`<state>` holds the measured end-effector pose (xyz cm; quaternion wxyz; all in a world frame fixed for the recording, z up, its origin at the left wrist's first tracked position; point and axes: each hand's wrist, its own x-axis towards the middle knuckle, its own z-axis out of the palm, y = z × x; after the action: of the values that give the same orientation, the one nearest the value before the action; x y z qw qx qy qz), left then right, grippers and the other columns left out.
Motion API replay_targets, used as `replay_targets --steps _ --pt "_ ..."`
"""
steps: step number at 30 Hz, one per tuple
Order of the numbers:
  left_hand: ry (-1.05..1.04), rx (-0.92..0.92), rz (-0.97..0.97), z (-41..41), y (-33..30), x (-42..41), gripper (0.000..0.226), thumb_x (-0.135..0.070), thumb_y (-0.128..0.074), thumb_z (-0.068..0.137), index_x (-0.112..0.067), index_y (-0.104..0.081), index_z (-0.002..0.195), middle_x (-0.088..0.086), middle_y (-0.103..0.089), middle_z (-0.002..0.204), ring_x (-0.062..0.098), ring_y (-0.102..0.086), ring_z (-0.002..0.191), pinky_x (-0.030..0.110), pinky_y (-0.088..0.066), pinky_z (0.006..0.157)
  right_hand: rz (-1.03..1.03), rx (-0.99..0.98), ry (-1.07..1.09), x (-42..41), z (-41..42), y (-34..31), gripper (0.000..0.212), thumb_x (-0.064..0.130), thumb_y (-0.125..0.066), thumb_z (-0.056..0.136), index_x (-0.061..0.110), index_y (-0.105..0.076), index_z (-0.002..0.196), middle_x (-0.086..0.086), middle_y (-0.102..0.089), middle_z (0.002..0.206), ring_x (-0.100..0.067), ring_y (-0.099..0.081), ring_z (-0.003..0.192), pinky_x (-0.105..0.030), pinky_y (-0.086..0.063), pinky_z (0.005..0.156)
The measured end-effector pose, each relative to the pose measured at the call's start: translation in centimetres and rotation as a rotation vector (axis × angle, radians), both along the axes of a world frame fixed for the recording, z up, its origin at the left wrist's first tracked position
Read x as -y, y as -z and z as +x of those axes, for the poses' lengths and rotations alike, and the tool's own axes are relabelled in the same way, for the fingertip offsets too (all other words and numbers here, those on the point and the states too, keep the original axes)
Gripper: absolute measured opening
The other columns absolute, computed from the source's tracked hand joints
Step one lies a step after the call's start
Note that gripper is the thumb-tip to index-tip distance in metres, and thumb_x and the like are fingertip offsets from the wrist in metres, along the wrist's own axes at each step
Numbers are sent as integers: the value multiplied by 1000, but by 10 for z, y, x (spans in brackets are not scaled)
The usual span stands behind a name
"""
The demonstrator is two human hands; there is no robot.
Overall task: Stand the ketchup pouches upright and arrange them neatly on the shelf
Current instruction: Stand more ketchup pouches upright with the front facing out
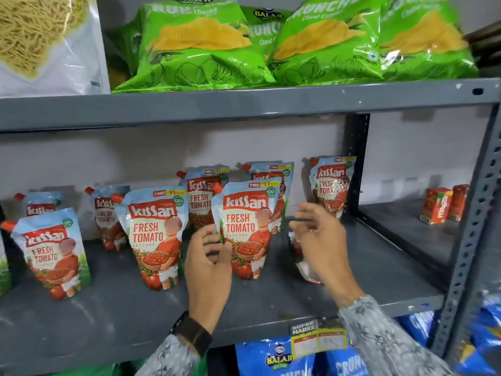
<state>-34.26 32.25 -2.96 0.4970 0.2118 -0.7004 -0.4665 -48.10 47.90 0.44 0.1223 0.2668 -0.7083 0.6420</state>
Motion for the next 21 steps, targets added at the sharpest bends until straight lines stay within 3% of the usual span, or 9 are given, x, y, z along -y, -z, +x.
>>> replay_targets --steps 3,5,7,9,12,15,17,19,21 --pt "184 74 -149 -12 -14 -38 21 -27 -67 92 -38 -70 110 -22 -71 100 -3 -68 93 10 -54 76 121 -61 169 -44 -22 -6 31 12 -72 92 21 -73 122 11 -78 99 -9 -74 91 -36 -61 89" --pt "355 226 -236 -36 -27 -63 24 -34 -64 92 -36 -72 115 -28 -72 104 -8 -68 98 9 -53 81 312 -37 245 -66 -43 -4 29 20 -71 93 18 -73 121 0 -80 105 -24 -75 97 -44 -60 93" --pt "398 398 -330 -69 -37 -78 35 -39 -58 95 -30 -69 128 -20 -72 122 -3 -66 111 23 -54 97 508 42 267 -75 -63 1 29 30 -71 92 14 -74 116 -11 -79 113 -34 -73 105 -42 -58 93" --pt "326 623 -384 -107 -41 -86 45 -39 -49 100 -20 -62 139 -1 -65 142 17 -61 129 34 -46 110 600 198 222 -79 -80 8 35 38 -74 88 9 -74 107 -17 -78 109 -37 -74 99 -40 -58 81" --pt "246 903 -224 -145 -39 -84 49 -36 -45 101 -4 -61 135 18 -61 142 34 -58 131 38 -46 108 434 525 -3 -79 -97 20 41 38 -88 77 6 -68 94 -14 -74 82 -30 -73 66 -32 -58 48" --pt "309 876 56 -161 -34 -80 45 -23 -53 97 2 -62 133 23 -64 135 38 -61 126 41 -51 105 319 737 -173 -77 -114 25 33 17 -88 76 2 -70 100 -17 -79 84 -26 -74 66 -35 -62 52" --pt "327 784 239 -165 -31 -84 32 -12 -59 93 3 -66 120 22 -73 114 35 -71 103 39 -59 83 299 803 -239 -79 -124 25 24 4 -82 79 -1 -75 102 -19 -82 91 -25 -77 70 -40 -66 59" --pt "329 666 430 -163 -29 -88 7 -4 -60 91 -3 -67 92 13 -71 80 26 -67 68 25 -53 51 297 835 -295 -81 -128 24 9 0 -75 84 1 -78 92 -13 -82 76 -20 -77 59 -41 -66 57" --pt "322 568 539 -161 -31 -93 16 0 -61 91 -7 -65 76 10 -65 67 22 -60 56 18 -45 38 281 861 -348 -88 -130 23 10 -3 -67 89 3 -75 88 -9 -78 64 -18 -74 49 -36 -63 48"
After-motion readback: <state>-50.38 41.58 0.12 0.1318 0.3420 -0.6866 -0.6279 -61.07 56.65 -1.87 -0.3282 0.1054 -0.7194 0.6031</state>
